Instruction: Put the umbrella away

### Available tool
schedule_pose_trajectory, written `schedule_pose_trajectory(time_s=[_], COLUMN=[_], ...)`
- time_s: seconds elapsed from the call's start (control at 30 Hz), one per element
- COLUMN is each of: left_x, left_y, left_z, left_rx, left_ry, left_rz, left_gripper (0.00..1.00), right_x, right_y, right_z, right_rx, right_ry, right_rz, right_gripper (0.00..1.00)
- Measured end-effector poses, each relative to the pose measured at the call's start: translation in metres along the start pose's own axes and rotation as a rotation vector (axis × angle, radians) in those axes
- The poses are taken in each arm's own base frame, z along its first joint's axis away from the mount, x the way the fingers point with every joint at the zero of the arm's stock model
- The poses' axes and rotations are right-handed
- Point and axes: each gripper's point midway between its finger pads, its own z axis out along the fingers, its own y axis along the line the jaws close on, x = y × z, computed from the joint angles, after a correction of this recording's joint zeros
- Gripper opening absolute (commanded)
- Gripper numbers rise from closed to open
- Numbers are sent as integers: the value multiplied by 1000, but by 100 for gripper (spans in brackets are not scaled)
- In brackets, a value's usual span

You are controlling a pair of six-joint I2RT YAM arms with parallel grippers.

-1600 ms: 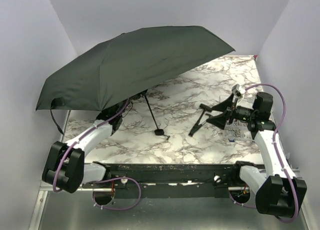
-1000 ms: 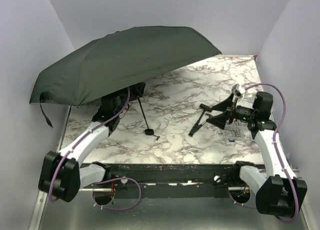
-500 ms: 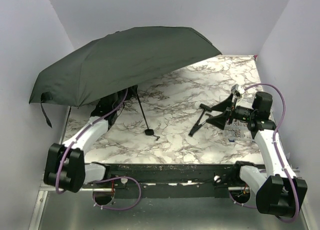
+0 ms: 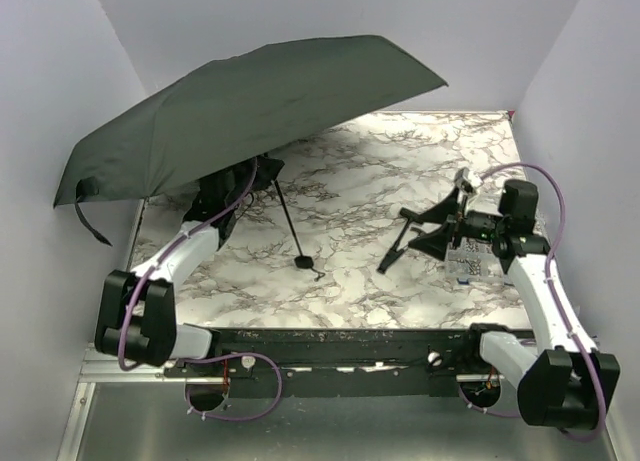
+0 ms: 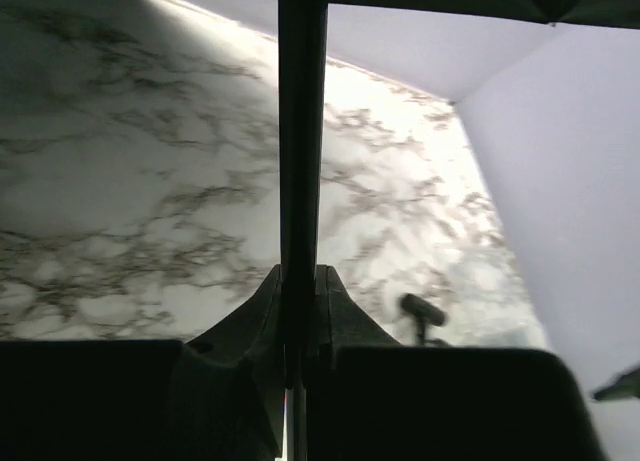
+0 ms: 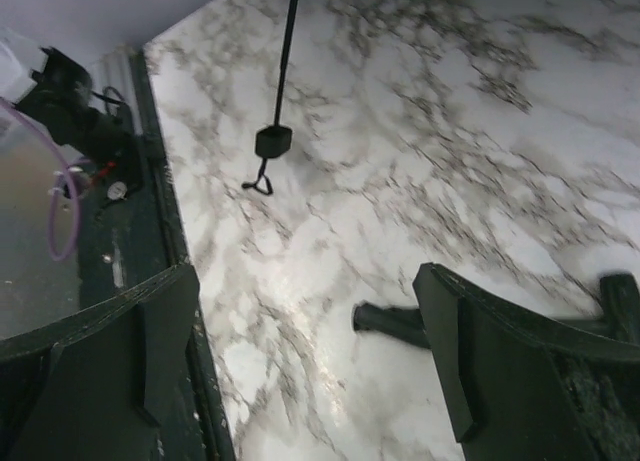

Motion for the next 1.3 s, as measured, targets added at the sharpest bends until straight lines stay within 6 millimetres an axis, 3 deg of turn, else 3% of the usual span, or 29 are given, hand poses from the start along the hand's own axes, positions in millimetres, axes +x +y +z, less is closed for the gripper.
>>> schedule_pose_trajectory(time_s=[0.13, 0.33, 0.43, 0.53, 0.7, 0.93, 1.03, 1.2, 1.3], left_x=[-10, -12, -9, -10, -3, 13, 18, 19, 19], left_y=[-40, -140, -184, -202, -216, -230, -235, -245, -246], left_z=[-17, -58, -81, -93, -94, -86, -83, -81, -81], left_rx=[110, 368, 498, 557, 569, 540, 529, 527, 518], left_ry=[-8, -18, -23, -41, -61, -65, -62, -71, -81], left_rz=[-38, -47, -53, -76, -150, -212, -224, -235, -227], left_gripper=[0, 0, 0, 0, 0, 0, 0, 0, 0], right_x=[-20, -79, -91, -102, -114, -102, -101, -106, -102], right_y=[16, 54, 68, 79, 94, 100, 103, 109, 114], right_z=[25, 71, 84, 93, 106, 132, 134, 133, 131], right_rx=[-93, -244, -268, -274, -311, -342, -352, -377, -404], right_ry=[75, 115, 106, 84, 46, 85, 90, 59, 64], right_rz=[-43, -128, -91, -26, 47, 134, 157, 178, 218], right_gripper=[99, 100, 100, 100, 100, 91, 79, 24, 4])
